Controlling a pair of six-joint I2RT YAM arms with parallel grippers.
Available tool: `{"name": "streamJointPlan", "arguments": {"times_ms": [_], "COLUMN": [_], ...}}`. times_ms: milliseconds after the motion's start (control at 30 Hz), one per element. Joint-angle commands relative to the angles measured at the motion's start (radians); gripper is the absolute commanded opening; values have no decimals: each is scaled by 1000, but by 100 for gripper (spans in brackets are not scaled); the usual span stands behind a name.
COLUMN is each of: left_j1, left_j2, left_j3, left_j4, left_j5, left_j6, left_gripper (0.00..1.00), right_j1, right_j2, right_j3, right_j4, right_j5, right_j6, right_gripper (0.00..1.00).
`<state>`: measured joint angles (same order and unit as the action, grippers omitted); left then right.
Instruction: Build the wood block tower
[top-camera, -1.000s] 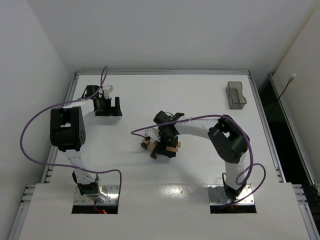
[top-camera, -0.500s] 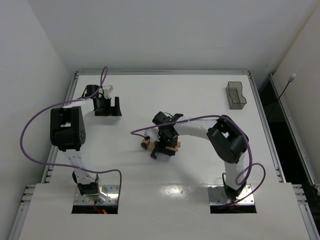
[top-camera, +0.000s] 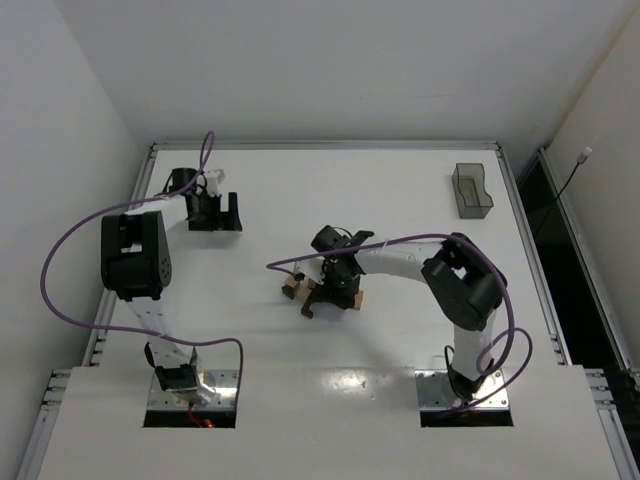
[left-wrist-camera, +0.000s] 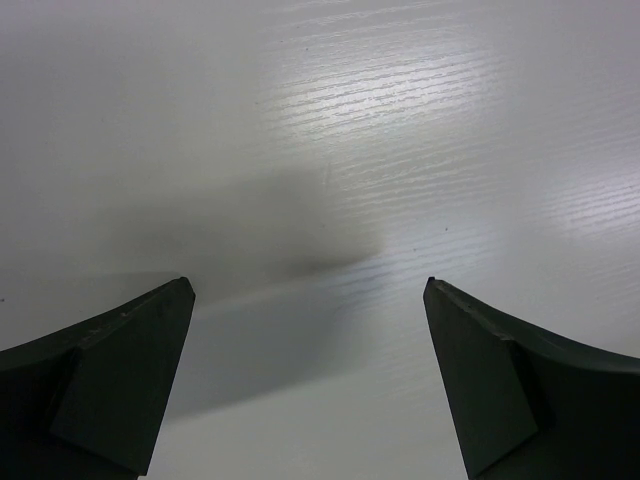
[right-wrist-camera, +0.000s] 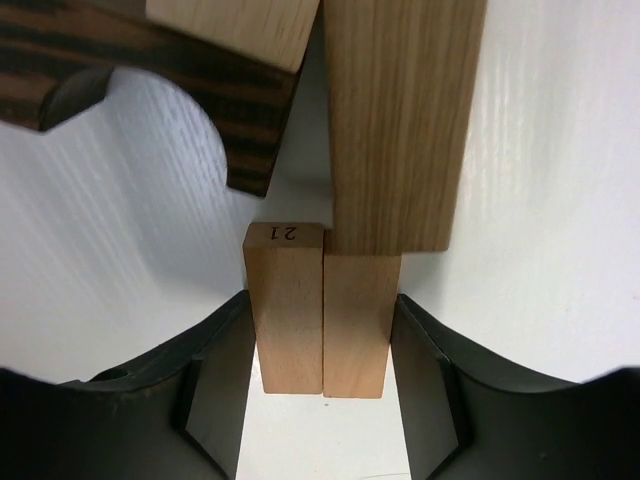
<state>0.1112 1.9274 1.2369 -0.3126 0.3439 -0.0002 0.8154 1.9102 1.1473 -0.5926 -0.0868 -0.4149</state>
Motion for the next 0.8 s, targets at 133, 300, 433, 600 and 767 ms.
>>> {"name": "streamJointPlan", "arguments": {"times_ms": [133, 300, 433, 600, 767], "left_j1": [16, 16, 16, 16, 16], "left_j2": [18, 18, 18, 7, 7], "left_j3": [24, 24, 24, 24, 24], "left_j4": [0, 0, 0, 0, 0], "left_j5": [10, 10, 10, -19, -19], "left_j6": [6, -3, -3, 6, 6], "left_gripper": [100, 100, 100, 100, 100], "right_j1": [-24, -77, -168, -228, -257], "right_j2": [-6, 22, 125, 201, 248], "right_j3": [-161, -104, 34, 178, 281], "right_j4": [-52, -94, -159, -184, -184], "right_j5": [13, -51, -151, -186, -110], "right_j6": [-15, 79, 171, 261, 341], "right_gripper": [34, 22, 20, 7, 0]}}
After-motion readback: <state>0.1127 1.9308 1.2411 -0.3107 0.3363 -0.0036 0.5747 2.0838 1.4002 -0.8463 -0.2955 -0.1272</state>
